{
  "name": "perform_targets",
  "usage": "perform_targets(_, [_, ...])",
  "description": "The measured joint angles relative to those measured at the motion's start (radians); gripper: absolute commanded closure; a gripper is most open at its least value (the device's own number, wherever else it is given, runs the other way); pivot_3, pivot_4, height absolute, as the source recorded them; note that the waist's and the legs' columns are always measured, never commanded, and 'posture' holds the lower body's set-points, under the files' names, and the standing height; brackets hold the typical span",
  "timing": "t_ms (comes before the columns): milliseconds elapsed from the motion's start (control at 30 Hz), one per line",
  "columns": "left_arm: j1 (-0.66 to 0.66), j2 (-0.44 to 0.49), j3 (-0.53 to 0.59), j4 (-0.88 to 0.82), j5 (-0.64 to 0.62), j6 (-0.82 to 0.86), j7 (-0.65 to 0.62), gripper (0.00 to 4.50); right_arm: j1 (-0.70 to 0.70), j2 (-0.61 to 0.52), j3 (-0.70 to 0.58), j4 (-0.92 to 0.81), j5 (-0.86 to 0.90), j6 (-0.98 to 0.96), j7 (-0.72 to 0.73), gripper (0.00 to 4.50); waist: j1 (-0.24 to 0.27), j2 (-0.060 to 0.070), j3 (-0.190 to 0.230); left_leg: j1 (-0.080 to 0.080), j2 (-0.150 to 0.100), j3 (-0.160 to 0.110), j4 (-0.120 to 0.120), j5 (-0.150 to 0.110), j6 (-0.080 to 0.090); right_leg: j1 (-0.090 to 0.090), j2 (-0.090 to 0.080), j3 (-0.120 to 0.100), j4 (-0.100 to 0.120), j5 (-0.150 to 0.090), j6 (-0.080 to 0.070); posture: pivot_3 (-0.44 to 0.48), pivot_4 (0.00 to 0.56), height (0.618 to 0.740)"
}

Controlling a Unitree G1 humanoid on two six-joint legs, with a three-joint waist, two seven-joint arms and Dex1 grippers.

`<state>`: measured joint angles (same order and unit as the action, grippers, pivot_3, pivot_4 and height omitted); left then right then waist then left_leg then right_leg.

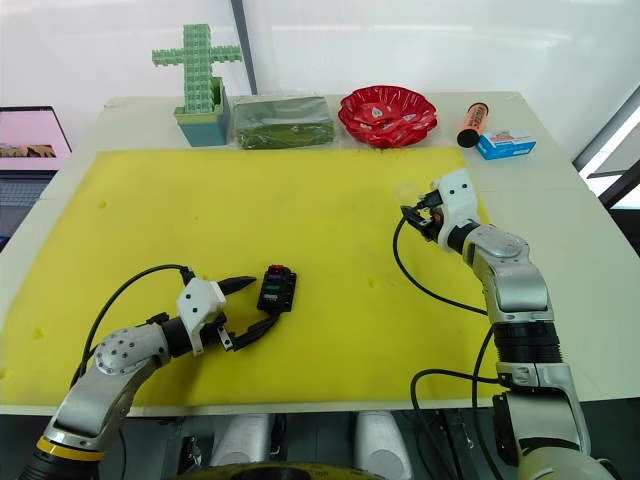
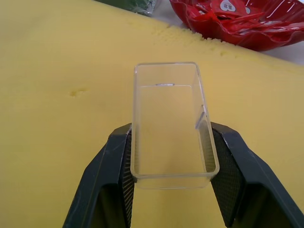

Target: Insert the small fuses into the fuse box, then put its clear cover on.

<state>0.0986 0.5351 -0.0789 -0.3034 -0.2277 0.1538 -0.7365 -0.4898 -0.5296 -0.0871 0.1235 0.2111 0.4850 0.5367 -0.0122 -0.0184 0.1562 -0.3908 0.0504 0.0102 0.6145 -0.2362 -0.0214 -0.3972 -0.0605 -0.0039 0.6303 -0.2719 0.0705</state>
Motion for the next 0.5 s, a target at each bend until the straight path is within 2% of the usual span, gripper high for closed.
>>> perform_targets(367, [-0.037,-0.001,0.111,0.121,0.011,-0.081,0.072,0.00,-0.001,0.002,0.001,0.000,0.000,0.002,-0.001,2.69,-0.001,0.000,0.000,0.000,0.001,0.000,0.000,0.000,0.000,0.000,0.001,0.000,0.000,0.001,0.002,0.000,0.150,0.740])
perform_targets(500, [-0.017,-0.006,0.138,0.129,-0.031,-0.100,0.046,0.00,-0.002,0.003,0.004,0.000,0.000,0.002,0.001,2.69,-0.002,0.000,0.000,0.000,0.001,0.000,0.000,0.000,0.000,0.000,0.000,0.000,0.000,0.001,0.002,0.000,0.150,0.740])
